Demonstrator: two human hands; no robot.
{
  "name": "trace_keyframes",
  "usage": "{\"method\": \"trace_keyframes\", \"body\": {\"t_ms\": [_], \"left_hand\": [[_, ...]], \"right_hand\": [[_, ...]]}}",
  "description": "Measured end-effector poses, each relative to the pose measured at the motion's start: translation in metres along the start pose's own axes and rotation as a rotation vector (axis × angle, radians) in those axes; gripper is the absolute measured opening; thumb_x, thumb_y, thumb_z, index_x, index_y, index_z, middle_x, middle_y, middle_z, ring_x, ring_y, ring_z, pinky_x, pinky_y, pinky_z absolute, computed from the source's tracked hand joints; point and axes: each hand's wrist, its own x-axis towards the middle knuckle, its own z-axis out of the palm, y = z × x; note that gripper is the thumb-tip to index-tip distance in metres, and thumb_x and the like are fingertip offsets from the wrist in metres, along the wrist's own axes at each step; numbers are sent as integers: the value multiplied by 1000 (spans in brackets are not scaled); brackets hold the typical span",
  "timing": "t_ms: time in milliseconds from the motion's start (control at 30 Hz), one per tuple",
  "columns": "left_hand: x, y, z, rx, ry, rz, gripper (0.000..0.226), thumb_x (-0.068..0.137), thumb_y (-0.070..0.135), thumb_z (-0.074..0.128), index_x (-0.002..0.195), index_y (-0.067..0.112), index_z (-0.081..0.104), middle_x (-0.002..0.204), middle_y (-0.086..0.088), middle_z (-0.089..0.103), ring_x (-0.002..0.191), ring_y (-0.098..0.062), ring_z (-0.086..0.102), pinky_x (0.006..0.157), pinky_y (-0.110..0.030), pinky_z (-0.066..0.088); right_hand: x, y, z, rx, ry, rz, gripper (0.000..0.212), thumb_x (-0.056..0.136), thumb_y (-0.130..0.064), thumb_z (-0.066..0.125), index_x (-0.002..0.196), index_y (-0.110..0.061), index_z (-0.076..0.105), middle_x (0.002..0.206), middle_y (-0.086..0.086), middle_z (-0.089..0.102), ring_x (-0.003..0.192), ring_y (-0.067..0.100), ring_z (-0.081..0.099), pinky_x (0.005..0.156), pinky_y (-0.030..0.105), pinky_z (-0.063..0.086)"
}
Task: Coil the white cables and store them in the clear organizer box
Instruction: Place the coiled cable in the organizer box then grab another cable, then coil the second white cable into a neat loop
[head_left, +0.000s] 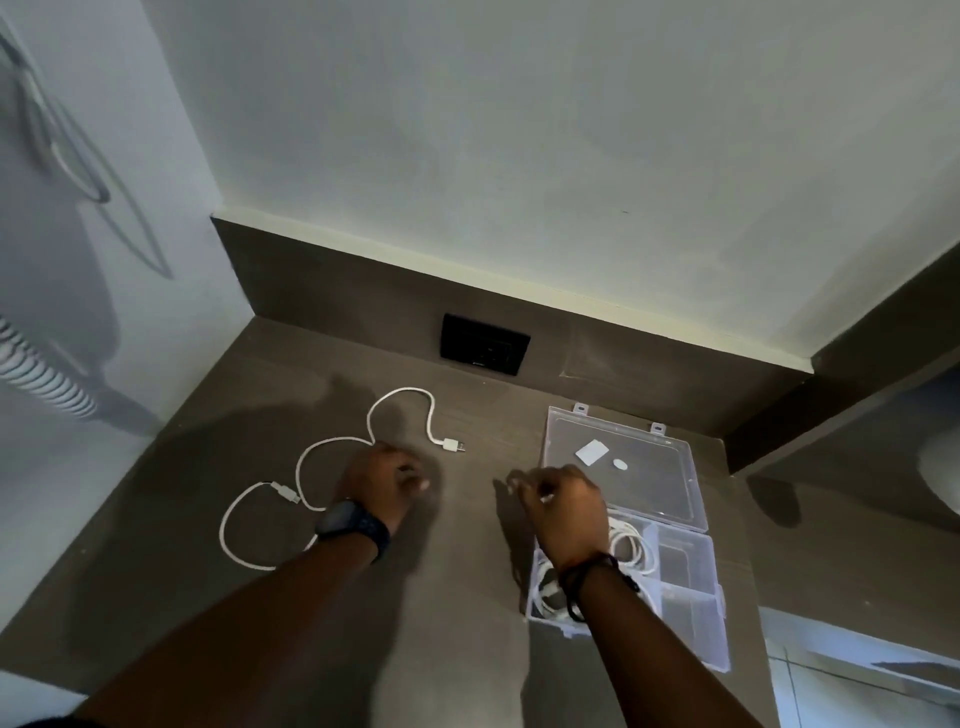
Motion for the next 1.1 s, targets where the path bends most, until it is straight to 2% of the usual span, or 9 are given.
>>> {"method": "trace_keyframes", "body": {"t_ms": [133,300,400,533,633,733,800,867,1100], "left_hand": [[15,-32,-34,398,-11,-18,26,69,44,69,85,25,64,100,-6,66,97,-32,58,84,-41,49],[11,-64,-43,172,-38,15,48,66,36,75,111,25,62,119,-5,62,111,-29,55,97,-37,44],[14,-74,-47,169,-73,30,48,67,39,72,112,25,60,118,-6,61,107,-29,56,95,-38,44],[26,-63,-68,-7,44,47,51,73,45,64,116,18,61,120,-11,61,113,-30,53,99,-38,42],[44,-30,-86,-284,101,-33,54,85,47,49,129,15,50,135,-11,52,126,-24,45,109,-39,34],[51,20,-101,-632,-126,-97,33,96,39,37,103,20,63,106,-13,68,98,-13,61,100,-39,43],[51,51,-108,-790,-205,-89,44,95,40,37,69,17,65,61,-6,63,58,-15,63,68,-32,53],[50,77,-121,-814,-119,-50,45,91,41,45,54,16,50,37,10,43,33,-7,43,39,-16,37],[50,151,-171,-768,89,282,53,74,60,52,45,23,28,45,11,24,43,-6,22,43,-17,19]], "right_hand": [[53,-57,45,66,-89,-6,28,82,-36,64,83,-8,70,86,16,72,84,33,64,72,34,50],[98,-104,102,114,-211,100,37,75,-40,73,89,-7,62,95,17,69,93,35,62,77,35,49],[110,-112,115,53,-255,91,17,85,-22,60,91,-8,65,102,20,69,99,36,63,83,35,48],[108,-125,98,322,-286,201,25,78,-3,60,59,-18,56,61,11,63,59,28,62,55,27,53],[100,-141,63,514,-378,158,33,86,2,48,60,-18,56,50,2,51,30,8,41,30,14,30],[93,-159,11,579,-399,9,32,94,-12,46,64,-16,56,49,0,46,28,4,32,31,12,23],[91,-169,-27,576,-375,-49,33,95,-21,46,65,-17,59,44,-4,42,28,5,29,32,14,21],[87,-173,-69,537,-379,-89,39,93,-23,50,55,-18,57,38,-8,36,29,8,25,35,16,19],[33,-187,-165,763,-826,-246,40,91,-19,50,52,-13,47,38,-6,29,36,13,21,49,27,20]]}}
